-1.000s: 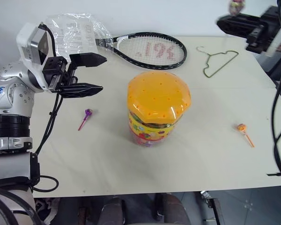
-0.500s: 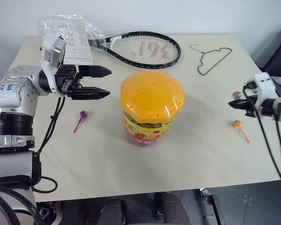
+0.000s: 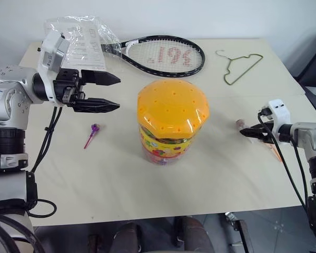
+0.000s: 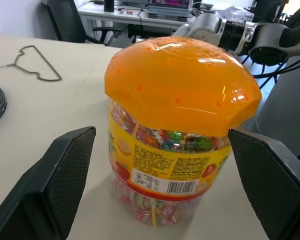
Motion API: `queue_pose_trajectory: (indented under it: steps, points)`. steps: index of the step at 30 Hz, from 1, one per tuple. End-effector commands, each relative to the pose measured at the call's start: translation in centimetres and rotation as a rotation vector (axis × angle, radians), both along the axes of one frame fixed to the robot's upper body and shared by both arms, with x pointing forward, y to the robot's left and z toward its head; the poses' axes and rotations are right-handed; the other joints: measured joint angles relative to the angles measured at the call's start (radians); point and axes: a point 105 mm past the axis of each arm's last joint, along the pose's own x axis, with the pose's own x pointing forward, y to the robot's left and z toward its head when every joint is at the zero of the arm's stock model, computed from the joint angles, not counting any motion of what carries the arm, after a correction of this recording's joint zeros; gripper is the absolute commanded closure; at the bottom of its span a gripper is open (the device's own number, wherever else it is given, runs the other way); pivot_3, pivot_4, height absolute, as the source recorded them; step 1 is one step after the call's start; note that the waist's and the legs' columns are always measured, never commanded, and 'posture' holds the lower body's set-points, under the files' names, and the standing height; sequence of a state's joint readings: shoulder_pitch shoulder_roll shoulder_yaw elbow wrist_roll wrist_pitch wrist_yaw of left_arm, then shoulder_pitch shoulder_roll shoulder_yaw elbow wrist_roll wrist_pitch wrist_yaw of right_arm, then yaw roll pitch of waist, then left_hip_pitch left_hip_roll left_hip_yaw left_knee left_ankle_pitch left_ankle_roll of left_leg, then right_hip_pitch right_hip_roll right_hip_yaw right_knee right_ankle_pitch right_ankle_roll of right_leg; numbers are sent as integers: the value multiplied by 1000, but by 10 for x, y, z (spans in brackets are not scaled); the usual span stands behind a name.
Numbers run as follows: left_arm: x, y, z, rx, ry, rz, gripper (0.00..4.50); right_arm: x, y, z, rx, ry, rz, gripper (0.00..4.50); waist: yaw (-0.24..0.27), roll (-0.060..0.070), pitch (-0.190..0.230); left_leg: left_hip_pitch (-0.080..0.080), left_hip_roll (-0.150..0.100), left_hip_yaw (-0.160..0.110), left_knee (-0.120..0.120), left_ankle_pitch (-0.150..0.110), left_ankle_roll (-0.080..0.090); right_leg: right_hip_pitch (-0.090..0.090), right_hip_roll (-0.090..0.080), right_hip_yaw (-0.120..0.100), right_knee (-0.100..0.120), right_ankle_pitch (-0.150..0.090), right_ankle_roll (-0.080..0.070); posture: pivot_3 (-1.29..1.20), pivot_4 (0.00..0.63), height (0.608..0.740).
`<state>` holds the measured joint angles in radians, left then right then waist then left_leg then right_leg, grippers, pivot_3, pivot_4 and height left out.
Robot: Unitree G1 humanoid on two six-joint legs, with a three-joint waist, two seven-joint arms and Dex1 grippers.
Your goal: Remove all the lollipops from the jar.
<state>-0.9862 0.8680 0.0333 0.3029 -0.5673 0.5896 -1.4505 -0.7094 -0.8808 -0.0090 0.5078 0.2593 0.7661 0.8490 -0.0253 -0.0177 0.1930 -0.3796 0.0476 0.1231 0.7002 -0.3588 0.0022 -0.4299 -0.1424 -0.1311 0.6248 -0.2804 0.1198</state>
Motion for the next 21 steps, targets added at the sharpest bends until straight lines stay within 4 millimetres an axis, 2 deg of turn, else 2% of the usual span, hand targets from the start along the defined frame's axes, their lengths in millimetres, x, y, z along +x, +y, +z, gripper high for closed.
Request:
queue_pose_trajectory:
  steps: [1, 2, 7, 9, 11, 14, 17, 21]
  points:
    - [-11, 3, 14, -3, -59, 11, 0, -13, 1, 32, 12, -97, 72, 279, 0, 0, 0, 0, 0, 0, 0, 0, 0, 0, 0, 0, 0, 0, 0, 0, 150, 740]
    - [-10, 4, 15, -2, -64, 40, 0, -20, 5, 40, 24, -125, 114, 28, 0, 0, 0, 0, 0, 0, 0, 0, 0, 0, 0, 0, 0, 0, 0, 0, 150, 740]
    - [-19, 9, 21, -29, -78, 90, 0, -54, 32, 86, 61, -343, 342, 28, 3, 0, 0, 0, 0, -1, 0, 0, 0, 0, 0, 0, 0, 0, 0, 0, 150, 740]
    - [-22, 12, 20, -32, -85, 98, 0, -63, 39, 98, 61, -432, 406, 28, 3, 0, 0, 0, 0, -1, 0, 0, 0, 0, 0, 0, 1, 0, 0, 0, 150, 740]
    - [-33, 20, 15, -40, -70, 107, 0, -85, 49, 105, 51, -480, 540, 28, 3, 0, 0, 1, 0, 0, 0, 0, 0, 1, 0, 1, 0, 0, 0, 0, 150, 740]
    - [-41, 31, 7, -33, -46, 174, 0, -98, 49, 101, 51, -460, 607, 28, 4, 0, 0, 2, 0, 0, 0, 0, 0, 1, 0, 1, 0, 0, 0, 0, 150, 740]
    - [-50, 54, -7, -34, -14, 280, 0, -105, 45, 81, 25, -375, 667, 28, 4, 0, 0, 3, 0, 0, 0, 0, 0, 2, 0, 2, 1, 0, 0, 0, 150, 740]
    - [-58, 72, -22, -50, 0, 360, 0, -102, 46, 67, 24, -338, 681, 28, 5, 0, 0, 5, 0, 1, 0, 0, 0, 3, 0, 3, 1, 0, 0, 0, 150, 740]
